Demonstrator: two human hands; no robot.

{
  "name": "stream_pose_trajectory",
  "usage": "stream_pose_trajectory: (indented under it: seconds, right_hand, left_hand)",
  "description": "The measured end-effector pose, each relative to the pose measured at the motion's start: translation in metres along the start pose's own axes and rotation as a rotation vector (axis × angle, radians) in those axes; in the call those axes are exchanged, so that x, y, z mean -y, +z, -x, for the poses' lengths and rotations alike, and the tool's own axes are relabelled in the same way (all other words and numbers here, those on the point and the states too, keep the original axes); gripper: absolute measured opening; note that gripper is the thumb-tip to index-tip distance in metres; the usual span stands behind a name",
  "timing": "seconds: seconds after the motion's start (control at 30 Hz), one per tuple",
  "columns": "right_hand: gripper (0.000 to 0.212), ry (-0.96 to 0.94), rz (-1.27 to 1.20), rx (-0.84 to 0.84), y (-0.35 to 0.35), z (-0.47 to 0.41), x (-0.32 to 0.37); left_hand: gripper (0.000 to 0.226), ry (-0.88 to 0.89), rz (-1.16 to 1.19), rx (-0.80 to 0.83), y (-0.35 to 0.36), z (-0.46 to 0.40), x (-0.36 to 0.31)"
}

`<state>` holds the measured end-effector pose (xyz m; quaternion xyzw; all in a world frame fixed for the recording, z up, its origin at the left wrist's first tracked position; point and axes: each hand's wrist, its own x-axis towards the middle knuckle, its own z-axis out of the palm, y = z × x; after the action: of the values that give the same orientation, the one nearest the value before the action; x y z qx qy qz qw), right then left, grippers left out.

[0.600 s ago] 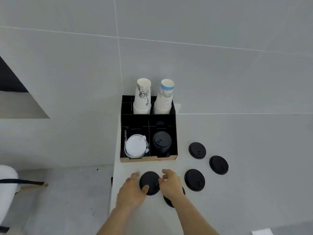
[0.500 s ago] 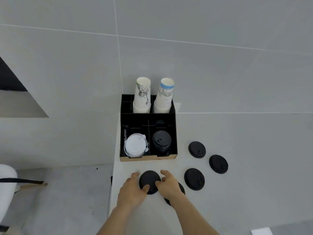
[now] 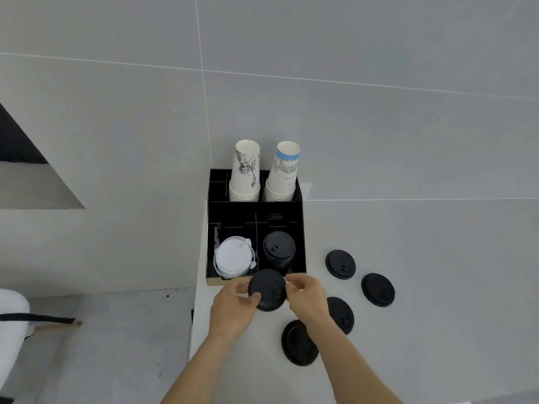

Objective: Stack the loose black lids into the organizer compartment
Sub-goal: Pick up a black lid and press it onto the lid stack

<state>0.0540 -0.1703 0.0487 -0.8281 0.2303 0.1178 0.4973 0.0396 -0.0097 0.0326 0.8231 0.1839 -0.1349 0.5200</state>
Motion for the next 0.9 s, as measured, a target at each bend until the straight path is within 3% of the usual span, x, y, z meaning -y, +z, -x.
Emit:
stream_pose_trajectory:
  seconds: [0.3, 0.57, 0.9]
  right_hand:
    - [0.030, -0.124, -0.051, -0.076, -0.031, -0.044, 0.041]
    - [0.036, -0.145, 0.020, -0.077, -0.028, -0.084, 0.046]
    - [0.041, -0.261, 0.318, -0.065, -0.015, -0.101, 0.037]
  left_hand:
    - [0.035, 0.129, 0.076, -0.019, 0.002, -0.042, -0.058]
    - [0.045, 0.085, -0.049, 0.002, 0.018, -0.082, -0.071]
    - [0.045, 0.139, -0.320, -0.047, 0.030, -0.098, -0.064]
